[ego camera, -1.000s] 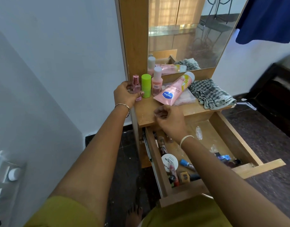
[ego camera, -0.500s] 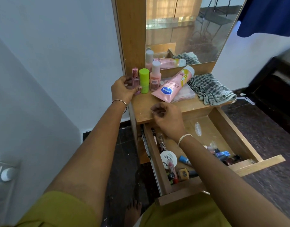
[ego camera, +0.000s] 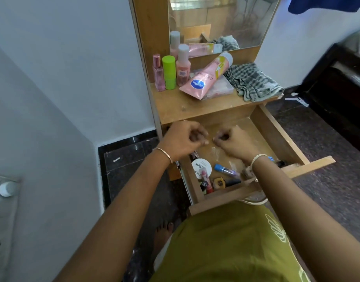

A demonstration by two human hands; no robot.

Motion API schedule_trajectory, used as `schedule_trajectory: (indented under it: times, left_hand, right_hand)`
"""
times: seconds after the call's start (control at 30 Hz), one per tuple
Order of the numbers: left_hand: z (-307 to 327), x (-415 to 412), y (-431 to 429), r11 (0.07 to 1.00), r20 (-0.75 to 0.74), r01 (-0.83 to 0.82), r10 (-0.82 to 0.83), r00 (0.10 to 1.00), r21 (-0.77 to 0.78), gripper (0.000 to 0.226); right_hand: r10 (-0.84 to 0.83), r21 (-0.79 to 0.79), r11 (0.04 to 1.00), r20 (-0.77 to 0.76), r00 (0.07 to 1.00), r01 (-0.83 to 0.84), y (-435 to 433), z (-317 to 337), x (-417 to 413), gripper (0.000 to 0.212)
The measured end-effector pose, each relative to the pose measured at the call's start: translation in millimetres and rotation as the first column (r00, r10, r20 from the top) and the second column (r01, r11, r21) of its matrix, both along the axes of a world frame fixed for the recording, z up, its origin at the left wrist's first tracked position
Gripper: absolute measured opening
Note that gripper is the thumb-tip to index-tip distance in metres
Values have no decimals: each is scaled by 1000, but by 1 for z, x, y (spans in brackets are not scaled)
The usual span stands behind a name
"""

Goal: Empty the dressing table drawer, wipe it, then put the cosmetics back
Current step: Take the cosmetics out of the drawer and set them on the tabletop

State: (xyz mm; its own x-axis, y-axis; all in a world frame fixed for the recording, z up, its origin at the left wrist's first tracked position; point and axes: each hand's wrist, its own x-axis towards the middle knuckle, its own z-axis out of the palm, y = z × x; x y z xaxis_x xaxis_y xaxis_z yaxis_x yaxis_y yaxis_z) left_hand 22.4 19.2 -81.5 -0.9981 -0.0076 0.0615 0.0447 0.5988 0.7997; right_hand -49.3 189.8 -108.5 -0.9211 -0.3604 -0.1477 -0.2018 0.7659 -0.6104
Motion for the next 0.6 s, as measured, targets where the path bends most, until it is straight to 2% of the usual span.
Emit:
schedule_trajectory:
  times: [0.07,0.13,0.2,0.27,0.4,0.6]
  left_hand:
    - [-11,2,11,981,34,74,-68,997,-180,18]
    - [-21,4,16,935,84,114,-90,992,-337,29]
    - [-29,4,17,855,172,196,-127,977,-480,38]
    - [-34,4,19,771,243,261,-141,960,-581,43]
    - [-35,4,27,669,297,304,-128,946,-678,37]
    - [-41,9,26,755,310,284,-113,944,-591,50]
  right_hand:
    - [140,123,980,126,982,-155,3,-11,5,14]
    - [195,183,956,190,962,-230,0,-16,16,28]
    - [242,262,923,178,954,-283,-6,-19,25,41]
    - [268,330,893,157,951,-306,-12,-21,31,37]
    - [272,363,882,127,954,-300,-16,-27,34,35]
    - [272,327,898,114,955,-295,-13,-24,36,35]
